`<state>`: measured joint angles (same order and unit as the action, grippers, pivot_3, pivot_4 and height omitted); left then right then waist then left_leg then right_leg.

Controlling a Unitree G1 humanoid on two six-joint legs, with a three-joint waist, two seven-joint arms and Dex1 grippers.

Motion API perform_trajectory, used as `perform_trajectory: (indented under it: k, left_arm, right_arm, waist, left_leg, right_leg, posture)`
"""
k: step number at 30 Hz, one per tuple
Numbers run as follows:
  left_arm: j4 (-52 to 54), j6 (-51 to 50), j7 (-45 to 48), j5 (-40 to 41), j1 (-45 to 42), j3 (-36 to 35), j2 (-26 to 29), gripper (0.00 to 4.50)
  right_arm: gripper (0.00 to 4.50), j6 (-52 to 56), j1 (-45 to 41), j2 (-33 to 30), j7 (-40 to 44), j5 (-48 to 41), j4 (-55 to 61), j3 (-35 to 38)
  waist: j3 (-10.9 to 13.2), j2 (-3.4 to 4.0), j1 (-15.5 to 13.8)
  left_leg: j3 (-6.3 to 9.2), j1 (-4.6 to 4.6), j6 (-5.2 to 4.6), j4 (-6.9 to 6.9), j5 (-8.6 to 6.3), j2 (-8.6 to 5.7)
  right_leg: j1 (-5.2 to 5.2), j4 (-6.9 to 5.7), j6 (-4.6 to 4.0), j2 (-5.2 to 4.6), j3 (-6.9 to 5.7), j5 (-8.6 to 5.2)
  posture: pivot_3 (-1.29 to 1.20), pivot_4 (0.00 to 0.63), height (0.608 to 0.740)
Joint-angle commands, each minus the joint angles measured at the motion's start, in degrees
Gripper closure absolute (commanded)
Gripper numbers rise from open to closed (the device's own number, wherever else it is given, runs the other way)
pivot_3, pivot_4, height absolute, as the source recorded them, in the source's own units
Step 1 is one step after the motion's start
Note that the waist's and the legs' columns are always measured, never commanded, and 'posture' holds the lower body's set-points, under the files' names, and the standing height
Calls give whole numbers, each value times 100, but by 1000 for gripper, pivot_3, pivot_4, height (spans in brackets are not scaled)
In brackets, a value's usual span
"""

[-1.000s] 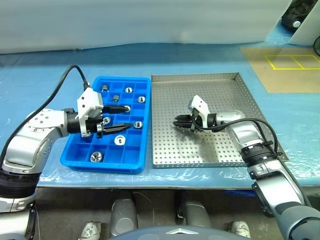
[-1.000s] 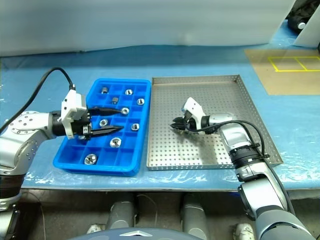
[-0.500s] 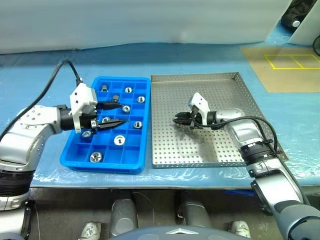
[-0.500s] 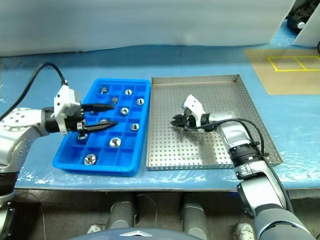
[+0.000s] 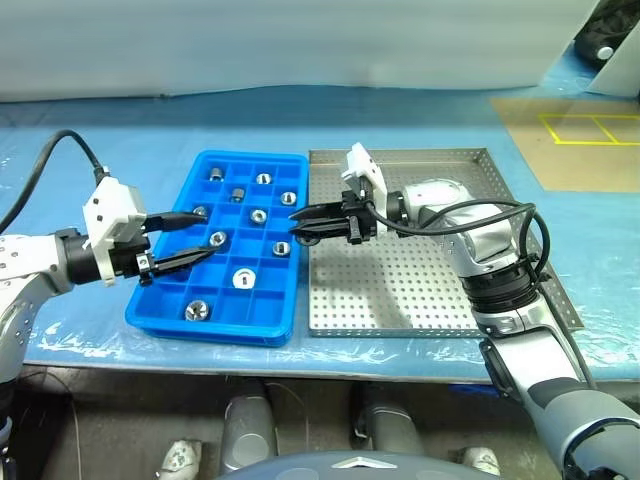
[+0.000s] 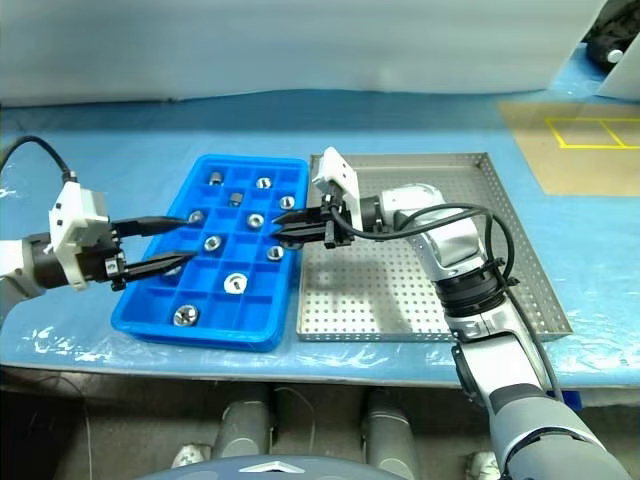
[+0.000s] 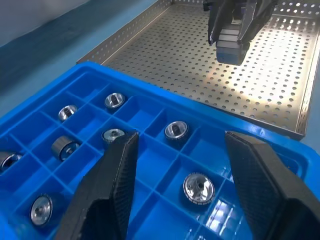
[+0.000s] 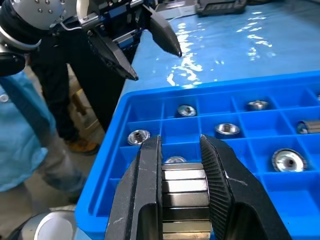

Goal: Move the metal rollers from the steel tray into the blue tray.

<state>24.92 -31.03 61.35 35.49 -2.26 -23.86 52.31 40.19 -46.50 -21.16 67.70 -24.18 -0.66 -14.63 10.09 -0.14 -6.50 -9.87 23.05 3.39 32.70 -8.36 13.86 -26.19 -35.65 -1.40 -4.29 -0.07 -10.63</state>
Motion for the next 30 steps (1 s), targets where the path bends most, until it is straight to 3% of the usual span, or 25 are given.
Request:
perform_trajectory:
  k: [1,12,26,30]
  left_arm:
    - [587,-136,-59,265,420,-610,72,1604]
    - [1447,-558,-511,582,1403,-1562,-11,1604]
    - [1492,-528,-778,709,1399,-1435,53,1604]
    - [1387,-483,-745,654,1265,-1300,85,1604]
  right_arm:
    - [3783,-116,-131,141,180,-106,-5,-130]
    - [3783,32,-205,652,690,-151,-592,-620]
    - [3783,614,-254,918,805,-179,-691,-798]
    - [2444,603,-240,901,730,-143,-696,-769]
  waist:
    - [1,-1,-45]
    - [1,-2,-312]
    - [1,-2,-587]
    - [1,-2,-586]
  left_leg:
    - [1,1,0,-2,0,0]
    - [15,6,1,-22,0,0]
    - [24,6,4,-31,1,-3]
    - [25,5,6,-31,2,-3]
  right_leg:
    - [-2,0,0,1,0,0]
    - [-8,4,29,3,-10,-24]
    - [-10,3,37,5,-9,-32]
    - [-10,2,37,5,-9,-32]
  posture:
    - [285,150,740]
    - [429,150,740]
    - [423,150,740]
    - [403,150,740]
